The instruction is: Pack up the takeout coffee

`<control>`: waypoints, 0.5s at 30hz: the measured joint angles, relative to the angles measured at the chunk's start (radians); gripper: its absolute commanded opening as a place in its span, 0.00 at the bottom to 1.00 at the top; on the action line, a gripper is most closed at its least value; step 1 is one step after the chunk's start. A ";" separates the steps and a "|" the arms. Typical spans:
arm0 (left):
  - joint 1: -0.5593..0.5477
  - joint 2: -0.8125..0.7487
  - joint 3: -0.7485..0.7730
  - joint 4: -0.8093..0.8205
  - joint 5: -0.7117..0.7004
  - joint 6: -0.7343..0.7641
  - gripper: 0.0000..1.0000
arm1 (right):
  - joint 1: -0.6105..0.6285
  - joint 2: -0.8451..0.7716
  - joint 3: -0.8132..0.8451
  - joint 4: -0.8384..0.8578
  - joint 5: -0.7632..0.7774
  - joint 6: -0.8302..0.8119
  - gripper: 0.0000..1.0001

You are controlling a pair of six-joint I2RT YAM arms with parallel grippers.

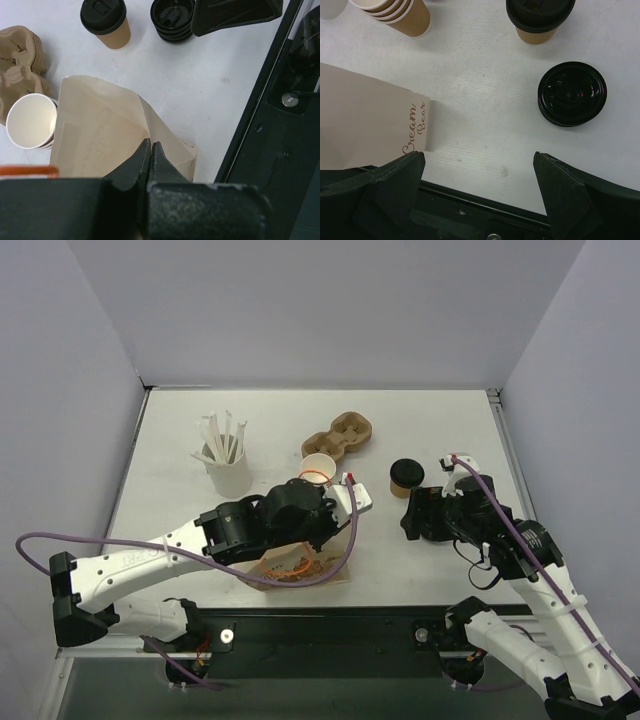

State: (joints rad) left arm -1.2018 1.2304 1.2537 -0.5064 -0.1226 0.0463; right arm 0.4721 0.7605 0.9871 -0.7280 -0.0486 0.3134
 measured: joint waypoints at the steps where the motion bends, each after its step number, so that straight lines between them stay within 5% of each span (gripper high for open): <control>1: 0.000 0.009 0.000 0.000 0.000 0.004 0.28 | 0.000 0.002 0.000 0.000 0.000 0.000 0.98; 4: 0.000 0.034 0.000 0.000 0.002 0.021 0.59 | 0.000 0.006 0.000 0.000 0.000 0.001 0.99; 15: 0.000 0.046 0.061 -0.010 -0.078 -0.020 0.73 | 0.000 0.010 0.005 0.001 -0.010 0.010 0.99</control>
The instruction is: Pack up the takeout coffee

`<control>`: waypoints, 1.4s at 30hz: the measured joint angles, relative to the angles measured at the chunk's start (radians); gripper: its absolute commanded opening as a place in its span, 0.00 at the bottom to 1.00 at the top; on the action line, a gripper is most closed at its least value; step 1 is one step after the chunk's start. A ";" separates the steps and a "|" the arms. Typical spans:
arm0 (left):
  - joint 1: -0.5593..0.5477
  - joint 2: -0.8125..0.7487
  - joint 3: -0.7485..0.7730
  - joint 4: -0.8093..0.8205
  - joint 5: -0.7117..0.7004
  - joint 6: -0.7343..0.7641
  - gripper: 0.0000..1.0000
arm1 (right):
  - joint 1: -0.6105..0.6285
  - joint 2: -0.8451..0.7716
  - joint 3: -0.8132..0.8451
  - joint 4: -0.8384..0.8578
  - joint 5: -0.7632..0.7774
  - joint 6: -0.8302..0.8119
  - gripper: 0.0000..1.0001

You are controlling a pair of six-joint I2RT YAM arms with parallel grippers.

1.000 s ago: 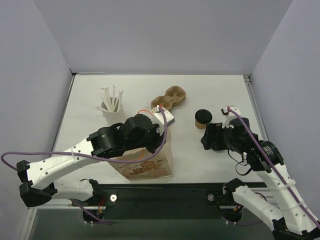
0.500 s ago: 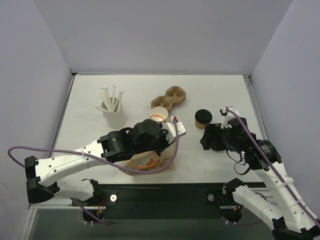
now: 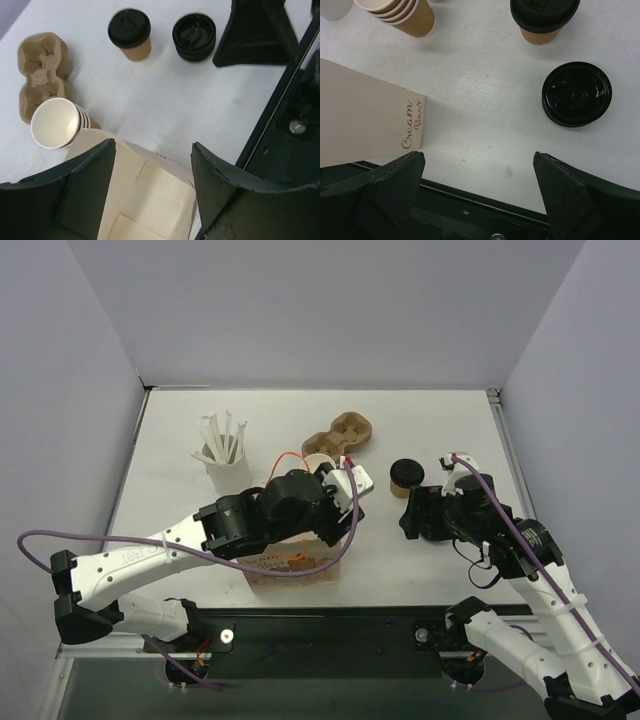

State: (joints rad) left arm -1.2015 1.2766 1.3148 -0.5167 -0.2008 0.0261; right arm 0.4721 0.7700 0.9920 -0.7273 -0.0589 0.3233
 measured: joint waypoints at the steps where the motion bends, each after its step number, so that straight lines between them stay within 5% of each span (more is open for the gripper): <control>1: 0.000 -0.001 0.026 0.001 -0.014 -0.015 0.73 | 0.000 0.000 0.003 0.000 -0.003 0.002 0.99; 12: 0.027 -0.076 0.261 -0.120 -0.303 -0.179 0.73 | -0.002 0.200 0.174 0.084 -0.008 0.010 0.95; 18: 0.328 -0.168 0.270 -0.266 -0.381 -0.267 0.74 | -0.042 0.538 0.404 0.233 0.007 -0.023 0.92; 23: 0.472 -0.304 0.164 -0.295 -0.401 -0.332 0.74 | -0.074 0.843 0.565 0.302 0.022 -0.068 0.89; 31: 0.488 -0.521 -0.132 -0.290 -0.408 -0.491 0.73 | -0.092 1.299 0.940 0.359 0.043 -0.152 0.83; 42: 0.490 -0.613 -0.267 -0.272 -0.457 -0.509 0.74 | -0.087 1.535 1.004 0.484 -0.117 -0.199 0.77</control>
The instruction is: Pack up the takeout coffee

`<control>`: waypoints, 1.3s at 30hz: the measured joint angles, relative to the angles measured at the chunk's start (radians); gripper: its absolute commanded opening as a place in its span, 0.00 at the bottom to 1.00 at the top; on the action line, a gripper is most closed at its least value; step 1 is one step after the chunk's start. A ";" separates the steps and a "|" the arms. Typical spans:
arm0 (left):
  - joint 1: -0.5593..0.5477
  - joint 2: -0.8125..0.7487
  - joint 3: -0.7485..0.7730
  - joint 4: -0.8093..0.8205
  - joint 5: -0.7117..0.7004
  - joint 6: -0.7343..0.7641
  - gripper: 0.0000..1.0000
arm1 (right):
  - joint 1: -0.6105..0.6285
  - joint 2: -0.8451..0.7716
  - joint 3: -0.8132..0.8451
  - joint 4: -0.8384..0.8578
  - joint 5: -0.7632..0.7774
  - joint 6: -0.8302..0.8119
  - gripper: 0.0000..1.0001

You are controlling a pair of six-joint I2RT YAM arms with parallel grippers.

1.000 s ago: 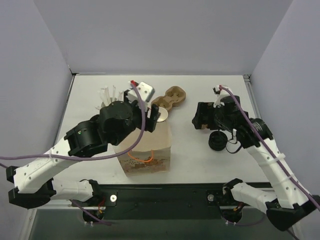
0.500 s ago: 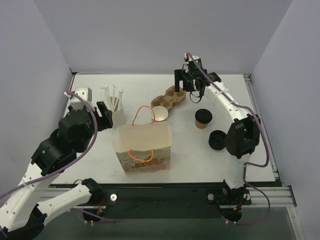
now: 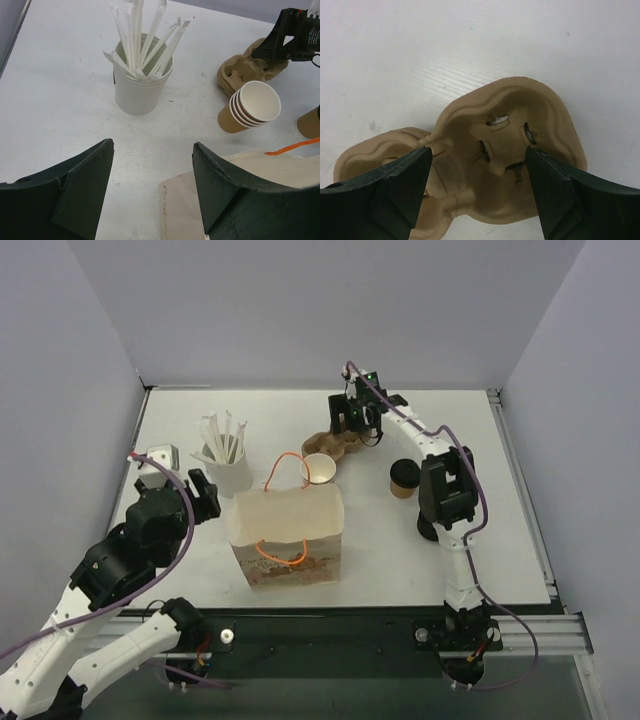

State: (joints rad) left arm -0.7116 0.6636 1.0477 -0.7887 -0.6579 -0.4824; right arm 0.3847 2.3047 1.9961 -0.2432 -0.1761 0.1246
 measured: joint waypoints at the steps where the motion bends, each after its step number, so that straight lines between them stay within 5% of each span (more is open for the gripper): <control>1: 0.000 -0.002 0.000 0.000 -0.005 0.000 0.74 | 0.001 0.001 -0.003 0.006 -0.013 -0.004 0.77; 13: 0.000 0.002 -0.015 0.002 -0.016 -0.001 0.74 | 0.010 0.002 -0.045 0.052 -0.087 -0.052 0.67; 17: 0.000 -0.002 -0.038 0.007 -0.004 -0.003 0.74 | 0.016 0.002 -0.047 0.053 -0.087 -0.064 0.53; 24: 0.000 0.003 -0.043 0.008 0.012 -0.004 0.74 | 0.016 0.002 -0.053 0.057 -0.087 -0.085 0.56; 39: 0.000 0.003 -0.043 0.007 0.020 -0.006 0.74 | -0.011 -0.019 -0.125 0.070 -0.048 -0.058 0.47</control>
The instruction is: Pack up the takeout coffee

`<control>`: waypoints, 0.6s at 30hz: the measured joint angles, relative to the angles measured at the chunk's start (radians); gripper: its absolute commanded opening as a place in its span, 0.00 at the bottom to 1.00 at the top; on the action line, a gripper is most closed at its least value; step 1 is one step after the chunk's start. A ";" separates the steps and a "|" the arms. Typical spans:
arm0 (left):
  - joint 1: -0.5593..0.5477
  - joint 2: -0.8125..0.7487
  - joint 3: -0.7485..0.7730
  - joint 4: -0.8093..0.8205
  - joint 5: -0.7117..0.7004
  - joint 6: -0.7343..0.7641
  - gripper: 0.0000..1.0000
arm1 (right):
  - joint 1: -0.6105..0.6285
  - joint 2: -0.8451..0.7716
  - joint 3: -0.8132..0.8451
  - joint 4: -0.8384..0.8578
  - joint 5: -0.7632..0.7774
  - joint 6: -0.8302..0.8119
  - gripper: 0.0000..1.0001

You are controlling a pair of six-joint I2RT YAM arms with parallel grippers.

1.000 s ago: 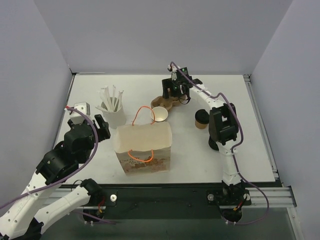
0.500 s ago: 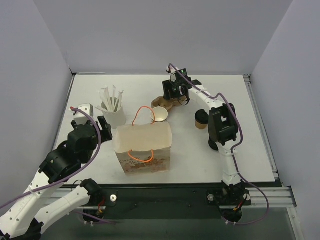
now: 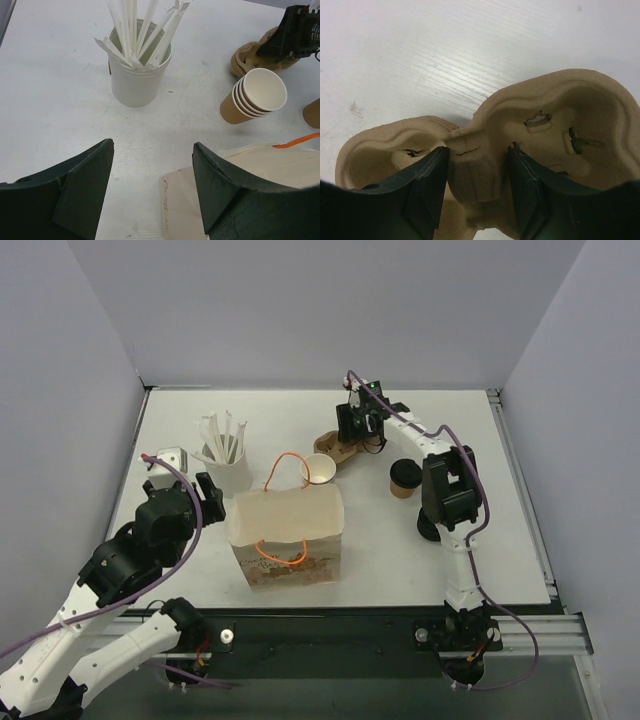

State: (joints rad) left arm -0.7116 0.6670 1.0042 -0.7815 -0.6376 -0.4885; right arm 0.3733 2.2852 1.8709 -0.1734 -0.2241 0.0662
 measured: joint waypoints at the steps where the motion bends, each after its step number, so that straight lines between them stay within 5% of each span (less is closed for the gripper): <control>1: 0.000 0.000 0.000 0.000 0.003 -0.001 0.74 | -0.008 -0.004 -0.006 0.000 0.002 0.003 0.46; 18: 0.000 0.006 -0.002 0.002 0.022 -0.003 0.74 | -0.032 -0.011 -0.013 0.005 0.056 0.046 0.47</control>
State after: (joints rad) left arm -0.7113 0.6731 1.0023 -0.7795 -0.6159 -0.4915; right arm 0.3416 2.2745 1.8584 -0.1680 -0.1680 0.1120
